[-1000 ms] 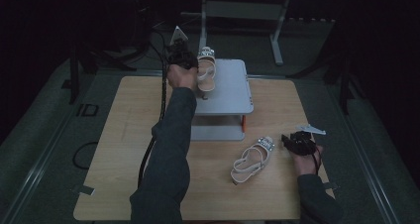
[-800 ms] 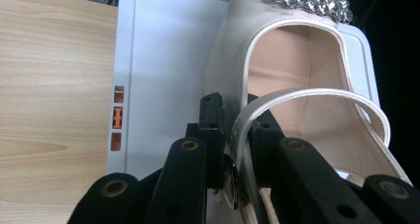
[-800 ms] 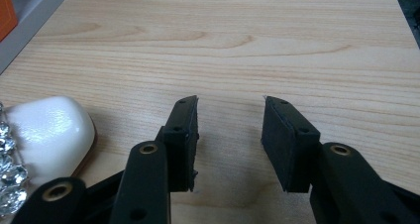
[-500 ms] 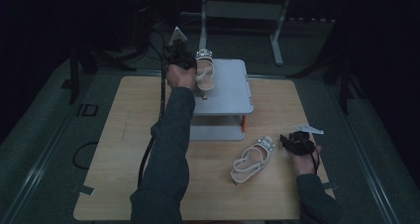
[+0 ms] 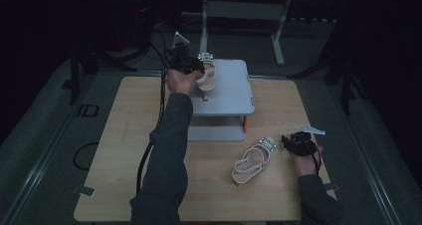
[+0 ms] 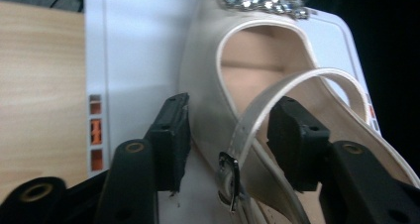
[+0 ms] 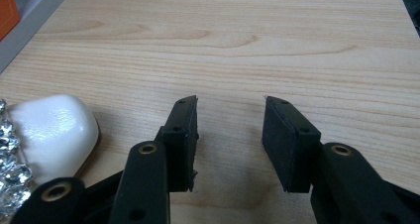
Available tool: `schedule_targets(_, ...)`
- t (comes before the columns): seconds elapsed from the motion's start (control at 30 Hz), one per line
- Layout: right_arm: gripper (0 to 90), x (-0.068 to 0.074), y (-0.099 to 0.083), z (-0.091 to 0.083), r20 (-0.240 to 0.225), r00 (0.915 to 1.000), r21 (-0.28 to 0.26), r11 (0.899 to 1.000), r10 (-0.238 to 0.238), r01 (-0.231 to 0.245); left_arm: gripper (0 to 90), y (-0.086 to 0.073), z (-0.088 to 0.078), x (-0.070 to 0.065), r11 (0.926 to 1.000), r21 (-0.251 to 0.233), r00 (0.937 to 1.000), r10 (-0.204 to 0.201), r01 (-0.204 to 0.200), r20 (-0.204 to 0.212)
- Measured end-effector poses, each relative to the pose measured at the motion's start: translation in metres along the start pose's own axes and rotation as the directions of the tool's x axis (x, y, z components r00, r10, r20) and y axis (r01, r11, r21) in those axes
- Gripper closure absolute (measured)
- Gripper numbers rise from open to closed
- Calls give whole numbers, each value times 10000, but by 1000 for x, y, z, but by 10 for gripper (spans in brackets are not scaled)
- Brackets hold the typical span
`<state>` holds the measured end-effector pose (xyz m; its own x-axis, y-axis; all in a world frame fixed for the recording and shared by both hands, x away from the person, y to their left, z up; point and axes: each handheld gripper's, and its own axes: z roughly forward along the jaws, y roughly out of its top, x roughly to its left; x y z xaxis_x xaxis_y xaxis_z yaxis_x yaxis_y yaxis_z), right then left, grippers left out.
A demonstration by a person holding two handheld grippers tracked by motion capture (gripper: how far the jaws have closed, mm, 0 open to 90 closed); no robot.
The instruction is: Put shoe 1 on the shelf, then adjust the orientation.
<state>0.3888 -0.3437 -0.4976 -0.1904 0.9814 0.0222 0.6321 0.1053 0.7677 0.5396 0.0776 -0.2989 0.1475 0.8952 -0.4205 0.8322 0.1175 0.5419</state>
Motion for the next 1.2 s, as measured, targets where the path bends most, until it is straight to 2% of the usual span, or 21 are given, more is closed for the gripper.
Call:
schedule_targets(0.07, 571, 0, 0, 0, 1, 10000, 4, 10000, -2, 2, 500, -1, -3, 0, 9998, -183, 9998, -54, 58, 215)
schedule_targets(0.13, 570, 0, 0, 1, 7, 10000, 27, 10000, -7, 7, 506, -3, -8, 1, 9978, -603, 9987, -232, 260, 455)
schedule_targets(0.23, 570, 1, 0, 0, 16, 10000, 11, 10000, -6, 6, 504, -5, -14, 3, 9936, -1096, 9987, -216, 265, 455)
schedule_targets(0.3, 569, 0, 0, 0, 18, 10000, -12, 10000, -15, 15, 501, -7, -19, 4, 9872, -1572, 9984, -183, 266, 538)
schedule_targets(0.4, 569, 0, 0, 0, 28, 10000, 0, 10000, -12, 12, 500, -7, -29, 4, 9761, -2174, 9975, 143, 12, 696)
schedule_targets(0.5, 569, 1, 0, 1, 22, 10000, 27, 10000, -18, 18, 501, -6, -40, 5, 9659, -2583, 9967, 380, -183, 712)
schedule_targets(0.57, 568, 1, 0, 1, 20, 10000, 58, 10000, -22, 22, 502, -5, -46, 8, 9607, -2772, 9960, 383, -144, 811)
schedule_targets(0.7, 566, 0, 0, 1, 26, 10000, 23, 10000, -21, 21, 505, -5, -54, 16, 9590, -2802, 9965, 609, -427, 567)
schedule_targets(0.8, 565, 0, -1, 0, 56, 10000, 36, 10000, 29, -30, 491, -7, -58, 20, 9583, -2732, 9959, 903, -839, 107)
schedule_targets(0.97, 565, -2, -2, -2, 55, 9999, -16, 9999, 130, -130, 484, -10, -64, 25, 9530, -2659, 9894, 1375, -1449, -462)
schedule_targets(1.07, 565, -3, -2, -4, 39, 9998, -49, 9998, 190, -190, 500, -15, -70, 27, 9453, -2617, 9807, 1818, -1946, -726)
schedule_targets(1.1, 565, -3, -2, -4, 26, 9998, -51, 9998, 198, -198, 503, -17, -72, 28, 9391, -2751, 9783, 1918, -2060, -781)
schedule_targets(1.2, 565, -2, -2, -6, -10, 9999, -84, 9998, 168, -168, 510, -25, -77, 34, 9321, -2867, 9747, 2025, -2215, -946)
